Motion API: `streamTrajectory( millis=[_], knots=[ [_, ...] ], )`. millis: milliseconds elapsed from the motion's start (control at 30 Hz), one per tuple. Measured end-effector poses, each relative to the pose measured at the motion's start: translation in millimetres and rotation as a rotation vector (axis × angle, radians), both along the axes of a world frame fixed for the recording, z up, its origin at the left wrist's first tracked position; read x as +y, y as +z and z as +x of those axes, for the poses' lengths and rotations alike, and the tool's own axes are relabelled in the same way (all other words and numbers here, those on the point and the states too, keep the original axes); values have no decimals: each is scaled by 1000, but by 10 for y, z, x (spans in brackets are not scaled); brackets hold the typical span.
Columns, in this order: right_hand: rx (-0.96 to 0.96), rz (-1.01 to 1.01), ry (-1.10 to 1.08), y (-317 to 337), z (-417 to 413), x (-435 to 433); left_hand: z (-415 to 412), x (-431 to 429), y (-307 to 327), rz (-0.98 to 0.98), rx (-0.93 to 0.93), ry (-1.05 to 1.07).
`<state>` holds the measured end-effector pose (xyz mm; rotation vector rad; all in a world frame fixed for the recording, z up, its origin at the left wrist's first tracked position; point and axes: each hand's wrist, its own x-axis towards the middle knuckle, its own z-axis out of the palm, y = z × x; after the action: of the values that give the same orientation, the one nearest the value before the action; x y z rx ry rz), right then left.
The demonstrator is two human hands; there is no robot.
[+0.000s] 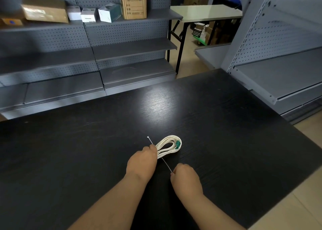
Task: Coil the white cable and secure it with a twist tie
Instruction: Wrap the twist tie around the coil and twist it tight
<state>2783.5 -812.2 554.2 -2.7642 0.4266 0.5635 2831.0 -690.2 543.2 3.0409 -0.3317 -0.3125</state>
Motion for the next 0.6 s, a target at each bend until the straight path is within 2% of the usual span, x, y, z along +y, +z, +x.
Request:
streamTrajectory(
  millis=[233,600],
  knots=[
    [31,11,-30,4,16,4,-19,6,-8,-4,-1,-7],
    [-129,114,-53,71,-48,-31,-7,32,13,-9,-13,12]
  ],
)
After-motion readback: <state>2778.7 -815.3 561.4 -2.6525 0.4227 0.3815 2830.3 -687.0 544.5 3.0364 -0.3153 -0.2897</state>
